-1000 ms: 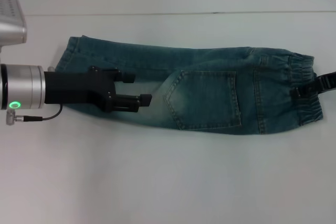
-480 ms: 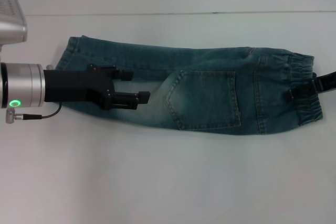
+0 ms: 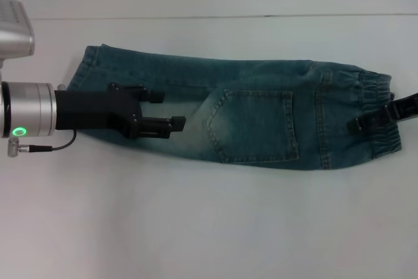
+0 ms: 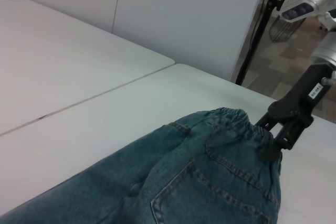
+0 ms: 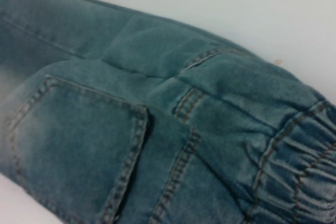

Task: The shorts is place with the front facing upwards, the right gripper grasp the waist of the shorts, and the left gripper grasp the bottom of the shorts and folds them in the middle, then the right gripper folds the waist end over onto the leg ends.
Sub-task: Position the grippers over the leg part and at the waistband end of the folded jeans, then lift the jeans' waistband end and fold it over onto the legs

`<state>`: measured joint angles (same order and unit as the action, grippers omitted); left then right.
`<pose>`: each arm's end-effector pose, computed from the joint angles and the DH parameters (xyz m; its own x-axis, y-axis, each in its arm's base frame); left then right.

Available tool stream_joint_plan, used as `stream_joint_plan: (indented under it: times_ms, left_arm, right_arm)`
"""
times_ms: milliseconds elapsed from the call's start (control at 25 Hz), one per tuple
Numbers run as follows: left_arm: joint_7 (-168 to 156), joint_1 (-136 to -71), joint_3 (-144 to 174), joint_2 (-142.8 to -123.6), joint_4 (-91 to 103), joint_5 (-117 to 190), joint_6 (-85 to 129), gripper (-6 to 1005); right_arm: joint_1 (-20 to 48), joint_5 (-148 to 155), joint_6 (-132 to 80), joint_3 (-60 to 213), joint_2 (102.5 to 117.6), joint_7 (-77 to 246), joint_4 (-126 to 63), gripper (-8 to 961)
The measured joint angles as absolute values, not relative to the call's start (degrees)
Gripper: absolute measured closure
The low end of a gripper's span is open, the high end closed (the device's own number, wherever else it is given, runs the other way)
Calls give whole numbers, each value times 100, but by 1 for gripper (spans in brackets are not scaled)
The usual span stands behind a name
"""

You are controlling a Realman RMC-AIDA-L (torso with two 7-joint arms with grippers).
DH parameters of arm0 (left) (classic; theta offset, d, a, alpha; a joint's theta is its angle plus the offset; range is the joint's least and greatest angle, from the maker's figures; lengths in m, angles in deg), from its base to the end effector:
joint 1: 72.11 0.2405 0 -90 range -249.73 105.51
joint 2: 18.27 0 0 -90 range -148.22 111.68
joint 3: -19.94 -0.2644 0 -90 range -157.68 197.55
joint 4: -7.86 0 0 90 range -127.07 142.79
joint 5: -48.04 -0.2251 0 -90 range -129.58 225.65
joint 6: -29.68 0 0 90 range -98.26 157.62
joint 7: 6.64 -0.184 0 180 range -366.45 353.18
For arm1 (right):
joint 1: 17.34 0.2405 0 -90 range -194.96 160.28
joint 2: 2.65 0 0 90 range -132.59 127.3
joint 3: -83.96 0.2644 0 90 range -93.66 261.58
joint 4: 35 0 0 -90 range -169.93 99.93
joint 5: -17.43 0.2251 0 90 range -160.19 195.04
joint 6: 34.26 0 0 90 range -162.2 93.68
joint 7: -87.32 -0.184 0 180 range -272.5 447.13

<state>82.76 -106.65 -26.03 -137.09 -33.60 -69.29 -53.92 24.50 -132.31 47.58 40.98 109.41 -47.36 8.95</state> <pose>-0.2403 0.3895 -0.0441 0.8292 0.3922 0.3982 0.4800 -0.8647 -0.1479 0.3053 0.4193 0.0157 0.4506 -0.8852 -0.1159 -0.8506 -0.3863 -0.3567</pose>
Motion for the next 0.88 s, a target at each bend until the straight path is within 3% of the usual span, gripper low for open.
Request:
stream_joint_plan:
  times_ms: [600,880]
  left_arm:
    - [8199,-10648,-2612,-13728,-3298,-6929,-5301,172]
    - [8181,-10662,-2612,-13722,-3257,-6929,-5293,173]
  right_arm:
    - [2340,-13217,5255,4254,10901,-4641,1196,37]
    - [2335,-13215,5210,4257,11004,-4386,1194,73]
